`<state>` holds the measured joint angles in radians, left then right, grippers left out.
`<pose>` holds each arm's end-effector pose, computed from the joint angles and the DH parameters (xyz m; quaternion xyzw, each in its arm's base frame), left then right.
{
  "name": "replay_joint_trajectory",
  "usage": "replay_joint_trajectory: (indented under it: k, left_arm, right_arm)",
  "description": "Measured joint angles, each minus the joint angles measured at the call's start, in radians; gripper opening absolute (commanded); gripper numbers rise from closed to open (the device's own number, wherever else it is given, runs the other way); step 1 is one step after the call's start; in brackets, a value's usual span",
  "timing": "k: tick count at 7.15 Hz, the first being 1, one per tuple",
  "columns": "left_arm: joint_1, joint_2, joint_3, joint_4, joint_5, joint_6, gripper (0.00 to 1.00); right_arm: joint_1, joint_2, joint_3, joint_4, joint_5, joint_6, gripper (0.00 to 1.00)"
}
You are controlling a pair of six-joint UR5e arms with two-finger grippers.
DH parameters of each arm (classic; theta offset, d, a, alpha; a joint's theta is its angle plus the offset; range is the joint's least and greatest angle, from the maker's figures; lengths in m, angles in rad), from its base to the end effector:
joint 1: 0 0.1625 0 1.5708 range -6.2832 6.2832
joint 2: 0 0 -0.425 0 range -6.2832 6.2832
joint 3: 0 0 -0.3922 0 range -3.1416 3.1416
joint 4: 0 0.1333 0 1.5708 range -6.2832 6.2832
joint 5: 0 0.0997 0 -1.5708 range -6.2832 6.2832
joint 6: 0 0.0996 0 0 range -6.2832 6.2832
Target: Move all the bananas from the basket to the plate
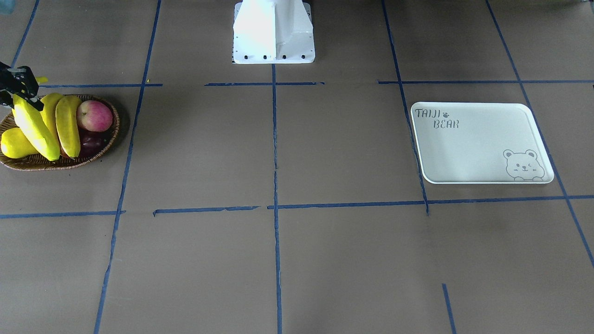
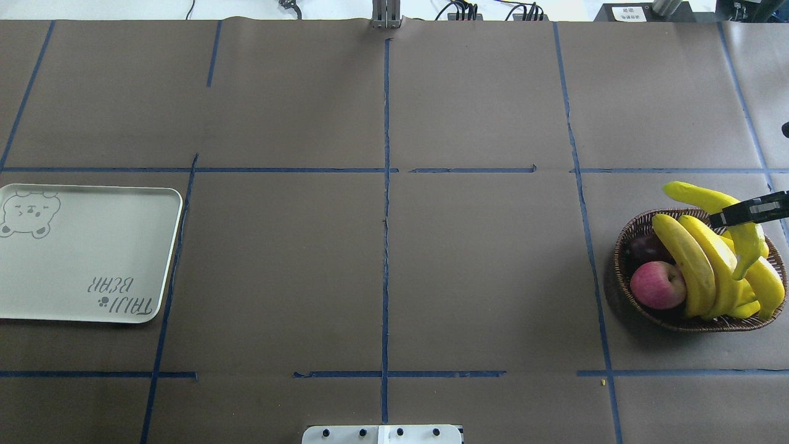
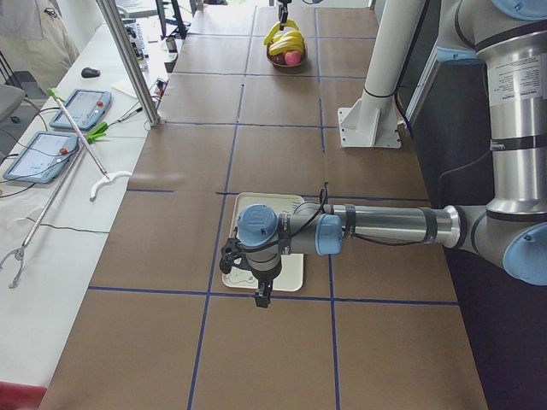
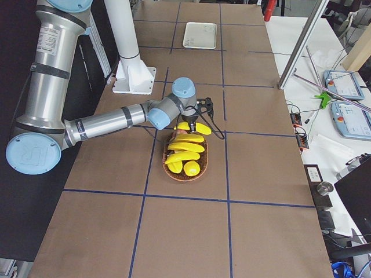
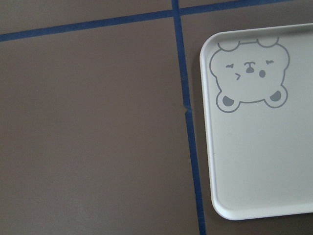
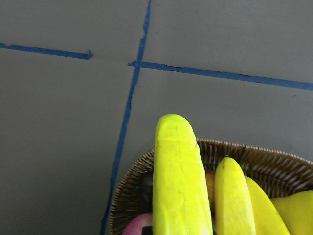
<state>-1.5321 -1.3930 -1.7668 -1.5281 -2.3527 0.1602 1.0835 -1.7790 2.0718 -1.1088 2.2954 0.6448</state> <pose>-0.0470 -0.4170 0.6468 0.0118 0.3810 0.0871 0.9204 -0.1332 -0.3950 0.4511 0.1141 -0.4629 -0.0618 0.8769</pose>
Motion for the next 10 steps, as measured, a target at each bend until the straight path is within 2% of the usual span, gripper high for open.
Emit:
replay_joint_trajectory:
  k: [3, 5, 7, 8, 10]
  left_arm:
    - [0.021, -0.125, 0.011, -0.056, -0.009, -0.007, 1.00]
    - [0.057, -0.162, 0.009, -0.096, -0.084, -0.095, 1.00]
    - [0.120, -0.184, -0.023, -0.162, -0.146, -0.355, 1.00]
    - [0.178, -0.195, -0.034, -0.243, -0.151, -0.506, 1.00]
    - [0.288, -0.222, -0.052, -0.385, -0.146, -0.716, 1.00]
  right_arm:
    - [-0.002, 0.089, -0.001, -0.002, 0.089, 0.021, 0.00]
    - [-0.008, 0.172, -0.027, -0.002, 0.098, 0.128, 0.00]
    - [-0.043, 0.255, -0.037, -0.002, 0.094, 0.230, 0.00]
    - [-0.079, 0.302, -0.043, -0.001, 0.074, 0.293, 0.00]
    - [-0.170, 0.393, -0.055, 0.000, -0.020, 0.412, 0.00]
